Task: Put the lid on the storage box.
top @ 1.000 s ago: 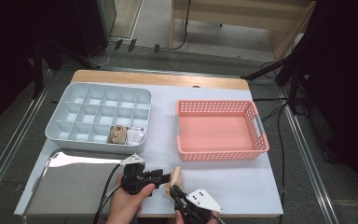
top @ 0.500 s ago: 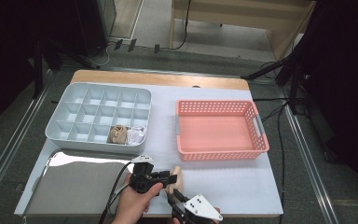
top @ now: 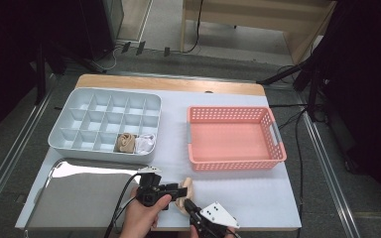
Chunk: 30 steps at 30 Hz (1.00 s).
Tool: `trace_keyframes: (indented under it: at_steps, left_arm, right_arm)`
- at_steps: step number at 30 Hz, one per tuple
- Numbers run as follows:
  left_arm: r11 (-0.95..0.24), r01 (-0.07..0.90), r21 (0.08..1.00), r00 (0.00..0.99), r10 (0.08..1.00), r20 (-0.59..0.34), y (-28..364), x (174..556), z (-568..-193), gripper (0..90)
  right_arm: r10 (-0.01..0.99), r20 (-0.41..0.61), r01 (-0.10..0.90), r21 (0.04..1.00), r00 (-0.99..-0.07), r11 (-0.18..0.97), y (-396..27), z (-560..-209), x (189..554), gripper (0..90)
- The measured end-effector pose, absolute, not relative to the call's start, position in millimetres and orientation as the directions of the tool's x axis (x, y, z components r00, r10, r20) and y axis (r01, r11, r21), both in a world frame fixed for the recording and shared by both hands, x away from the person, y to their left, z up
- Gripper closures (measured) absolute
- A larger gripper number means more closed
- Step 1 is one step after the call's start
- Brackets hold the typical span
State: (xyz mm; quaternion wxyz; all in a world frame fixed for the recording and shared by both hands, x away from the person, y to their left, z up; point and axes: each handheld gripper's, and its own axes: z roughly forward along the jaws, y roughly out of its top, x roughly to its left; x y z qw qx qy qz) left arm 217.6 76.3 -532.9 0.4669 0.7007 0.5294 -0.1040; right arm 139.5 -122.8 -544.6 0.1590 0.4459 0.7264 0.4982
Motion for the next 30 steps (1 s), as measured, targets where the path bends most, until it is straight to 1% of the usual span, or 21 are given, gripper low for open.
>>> trace_keyframes:
  at_steps: [2, 5, 8, 10, 13, 15, 18, 21, 27, 30]
  left_arm:
    - [-0.01, 0.841, 0.541, 0.42, 0.642, -0.641, 75.0, 216.7, -532.5, 58.1]
    - [-0.017, 0.838, 0.545, 0.429, 0.638, -0.64, 75.3, 216.4, -532.1, 69.2]
    - [-0.021, 0.83, 0.557, 0.443, 0.631, -0.637, 77.4, 215.7, -531.9, 72.4]
    - [-0.014, 0.824, 0.567, 0.45, 0.625, -0.639, 79.4, 214.1, -531.3, 72.9]
    - [-0.014, 0.803, 0.596, 0.468, 0.634, -0.616, 84.1, 211.1, -529.2, 73.1]
    - [-0.004, 0.789, 0.614, 0.473, 0.643, -0.603, 87.9, 209.0, -526.8, 73.2]
    - [-0.003, 0.767, 0.641, 0.49, 0.647, -0.584, 95.1, 206.2, -521.9, 73.2]
    - [-0.002, 0.749, 0.662, 0.505, 0.649, -0.569, 101.0, 202.5, -516.0, 73.2]
    - [-0.006, 0.724, 0.69, 0.523, 0.658, -0.542, 109.7, 198.1, -509.2, 73.2]
    - [0.004, 0.71, 0.705, 0.523, 0.666, -0.531, 120.9, 194.6, -505.9, 73.2]
  right_arm:
    - [0.806, 0.209, 0.487, 0.867, -0.554, 0.109, -123.3, -544.6, 139.5, 89.4]
    - [0.802, 0.217, 0.492, 0.864, -0.557, 0.108, -124.8, -543.5, 139.4, 88.3]
    - [0.794, 0.239, 0.498, 0.862, -0.559, 0.091, -129.7, -541.8, 139.9, 83.6]
    - [0.788, 0.249, 0.5, 0.862, -0.563, 0.084, -133.7, -540.0, 140.6, 81.8]
    - [0.801, 0.255, 0.499, 0.865, -0.541, 0.062, -141.4, -537.1, 142.3, 78.9]
    - [0.815, 0.253, 0.495, 0.868, -0.522, 0.048, -146.9, -535.3, 144.4, 74.3]
    - [0.821, 0.256, 0.49, 0.871, -0.51, 0.033, -154.3, -534.0, 147.9, 71.2]
    - [0.831, 0.255, 0.491, 0.871, -0.495, 0.026, -159.8, -532.7, 149.9, 70.2]
    - [0.845, 0.248, 0.486, 0.874, -0.473, 0.015, -166.3, -529.5, 151.5, 64.2]
    - [0.847, 0.243, 0.487, 0.873, -0.473, 0.02, -168.4, -528.6, 152.7, 62.0]
